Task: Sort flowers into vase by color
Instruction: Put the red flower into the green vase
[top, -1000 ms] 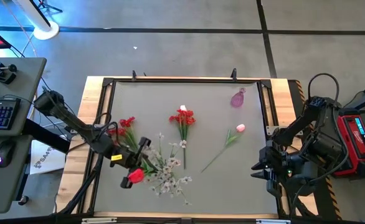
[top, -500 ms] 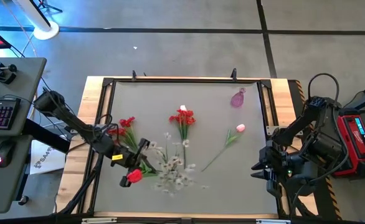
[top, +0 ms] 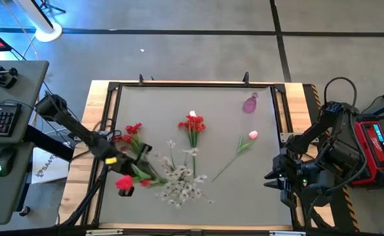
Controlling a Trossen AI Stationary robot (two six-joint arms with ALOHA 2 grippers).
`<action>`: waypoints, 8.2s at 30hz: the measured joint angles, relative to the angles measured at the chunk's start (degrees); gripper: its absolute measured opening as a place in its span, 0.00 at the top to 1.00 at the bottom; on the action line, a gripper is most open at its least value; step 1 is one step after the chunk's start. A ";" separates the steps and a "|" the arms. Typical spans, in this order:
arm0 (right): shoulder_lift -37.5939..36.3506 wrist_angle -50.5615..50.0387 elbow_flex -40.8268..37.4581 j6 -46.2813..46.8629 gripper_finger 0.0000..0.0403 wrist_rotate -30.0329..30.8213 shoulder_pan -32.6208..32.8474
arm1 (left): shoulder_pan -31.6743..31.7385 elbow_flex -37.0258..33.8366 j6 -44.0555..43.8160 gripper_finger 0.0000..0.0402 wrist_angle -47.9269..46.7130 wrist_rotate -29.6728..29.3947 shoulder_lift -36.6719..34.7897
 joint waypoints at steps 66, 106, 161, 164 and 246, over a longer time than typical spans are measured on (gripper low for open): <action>0.00 0.01 0.02 0.02 0.75 0.02 0.01 | 9.61 5.28 -7.69 1.00 -2.13 13.51 8.41; 0.00 0.04 0.02 0.01 0.75 0.02 0.02 | 11.55 32.58 3.48 1.00 -46.81 7.53 -3.42; 0.00 0.04 0.02 0.02 0.75 0.02 0.01 | 36.73 15.89 -48.69 1.00 27.89 37.94 31.51; 0.00 0.04 0.02 0.02 0.75 0.02 0.00 | 35.81 15.91 -52.07 1.00 32.03 37.76 35.03; 0.00 0.04 0.02 0.02 0.75 0.02 0.01 | 30.04 15.89 -29.50 0.84 11.26 53.26 39.69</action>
